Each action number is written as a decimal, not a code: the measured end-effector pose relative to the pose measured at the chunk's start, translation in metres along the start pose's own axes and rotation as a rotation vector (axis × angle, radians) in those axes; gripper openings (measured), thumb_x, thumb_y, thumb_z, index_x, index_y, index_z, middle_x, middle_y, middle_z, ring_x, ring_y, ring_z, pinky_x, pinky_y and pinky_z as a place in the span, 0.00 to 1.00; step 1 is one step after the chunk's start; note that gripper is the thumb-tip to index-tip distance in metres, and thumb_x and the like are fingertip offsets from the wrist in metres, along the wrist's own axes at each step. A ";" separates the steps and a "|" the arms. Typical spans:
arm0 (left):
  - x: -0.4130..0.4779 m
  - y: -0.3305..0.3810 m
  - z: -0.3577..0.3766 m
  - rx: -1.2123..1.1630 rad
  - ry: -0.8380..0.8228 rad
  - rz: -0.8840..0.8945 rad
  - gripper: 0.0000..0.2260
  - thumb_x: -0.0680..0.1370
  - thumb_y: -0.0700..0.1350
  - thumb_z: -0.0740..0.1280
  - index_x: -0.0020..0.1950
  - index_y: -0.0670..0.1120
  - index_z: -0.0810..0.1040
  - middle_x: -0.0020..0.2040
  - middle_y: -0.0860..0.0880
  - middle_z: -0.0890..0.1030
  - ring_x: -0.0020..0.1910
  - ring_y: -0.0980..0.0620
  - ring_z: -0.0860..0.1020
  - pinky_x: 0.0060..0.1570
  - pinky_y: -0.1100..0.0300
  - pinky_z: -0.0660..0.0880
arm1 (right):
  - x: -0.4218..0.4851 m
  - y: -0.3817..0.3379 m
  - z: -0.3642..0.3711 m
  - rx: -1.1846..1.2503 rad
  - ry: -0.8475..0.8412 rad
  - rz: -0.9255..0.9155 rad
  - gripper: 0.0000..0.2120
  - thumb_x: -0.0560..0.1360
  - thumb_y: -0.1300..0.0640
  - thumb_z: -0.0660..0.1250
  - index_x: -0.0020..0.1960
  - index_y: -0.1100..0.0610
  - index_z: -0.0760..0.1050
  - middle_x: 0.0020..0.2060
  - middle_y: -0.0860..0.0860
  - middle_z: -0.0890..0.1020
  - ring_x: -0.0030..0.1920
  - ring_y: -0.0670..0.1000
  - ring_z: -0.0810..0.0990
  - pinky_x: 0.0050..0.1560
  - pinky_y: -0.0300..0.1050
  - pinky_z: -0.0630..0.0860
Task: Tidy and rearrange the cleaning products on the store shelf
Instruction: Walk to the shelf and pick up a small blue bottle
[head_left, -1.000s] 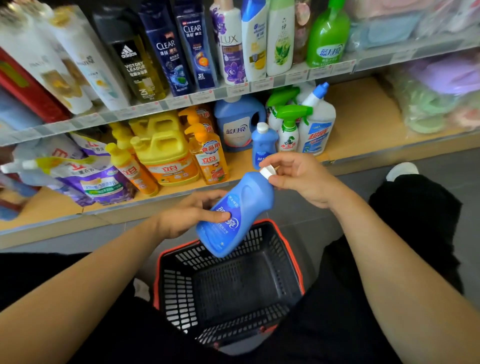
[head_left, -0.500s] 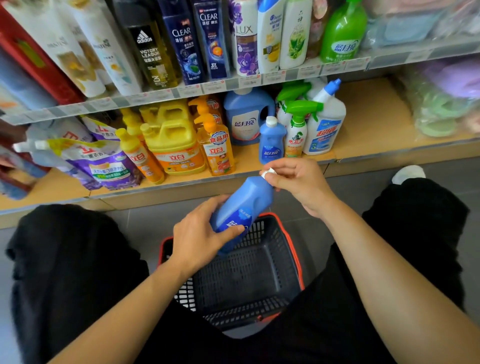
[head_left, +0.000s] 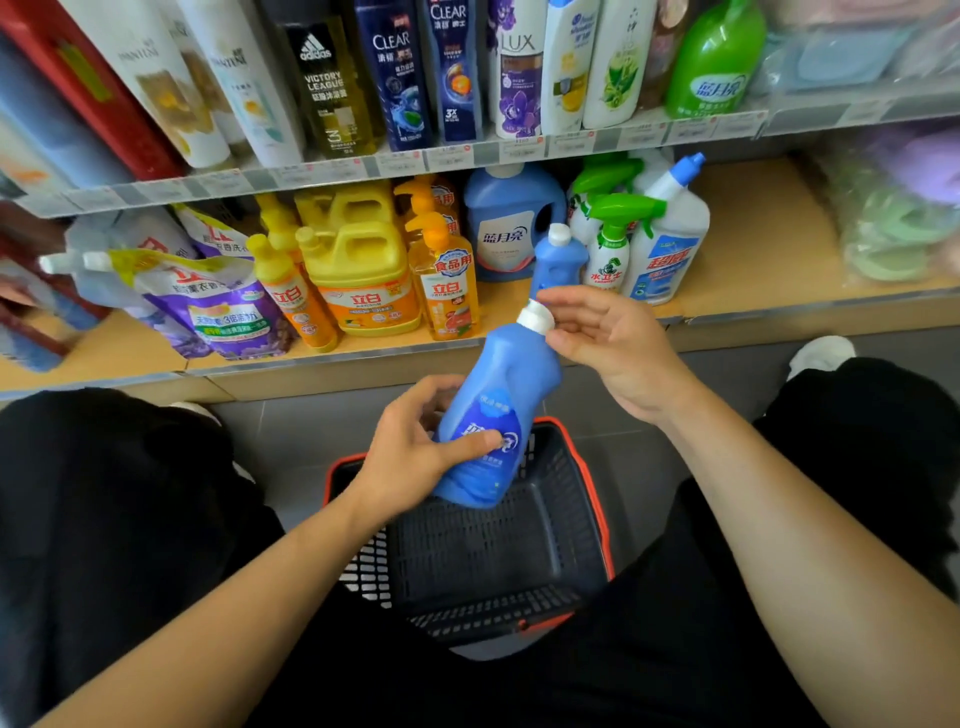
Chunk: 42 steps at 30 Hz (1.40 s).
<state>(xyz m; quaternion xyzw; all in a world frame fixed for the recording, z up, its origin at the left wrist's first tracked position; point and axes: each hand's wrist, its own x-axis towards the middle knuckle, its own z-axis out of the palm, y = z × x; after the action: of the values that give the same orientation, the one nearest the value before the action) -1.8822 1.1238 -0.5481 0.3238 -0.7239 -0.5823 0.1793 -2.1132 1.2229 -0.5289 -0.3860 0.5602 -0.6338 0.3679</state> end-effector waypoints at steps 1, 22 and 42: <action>0.004 0.003 0.000 -0.087 -0.010 -0.015 0.25 0.66 0.48 0.81 0.61 0.51 0.80 0.53 0.49 0.86 0.51 0.50 0.84 0.49 0.57 0.81 | 0.003 -0.004 0.001 -0.001 0.020 -0.003 0.19 0.74 0.68 0.72 0.61 0.52 0.78 0.51 0.47 0.86 0.52 0.45 0.82 0.53 0.37 0.76; 0.090 0.040 -0.032 -0.469 -0.085 -0.272 0.16 0.79 0.43 0.68 0.66 0.44 0.80 0.56 0.45 0.85 0.49 0.50 0.83 0.48 0.58 0.80 | 0.024 0.000 0.030 -0.827 -0.201 -0.297 0.35 0.68 0.65 0.78 0.72 0.56 0.72 0.75 0.56 0.67 0.76 0.52 0.65 0.74 0.44 0.65; 0.136 0.036 -0.059 0.213 -0.100 0.122 0.09 0.81 0.52 0.68 0.57 0.51 0.85 0.47 0.54 0.86 0.45 0.61 0.77 0.51 0.51 0.79 | 0.058 0.026 0.045 -0.260 0.044 -0.079 0.21 0.72 0.62 0.75 0.60 0.44 0.77 0.51 0.42 0.85 0.55 0.46 0.84 0.55 0.45 0.81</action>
<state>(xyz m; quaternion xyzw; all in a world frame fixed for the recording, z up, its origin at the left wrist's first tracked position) -1.9530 0.9930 -0.5148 0.2669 -0.8080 -0.5056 0.1426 -2.0971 1.1488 -0.5469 -0.4384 0.6300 -0.5779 0.2772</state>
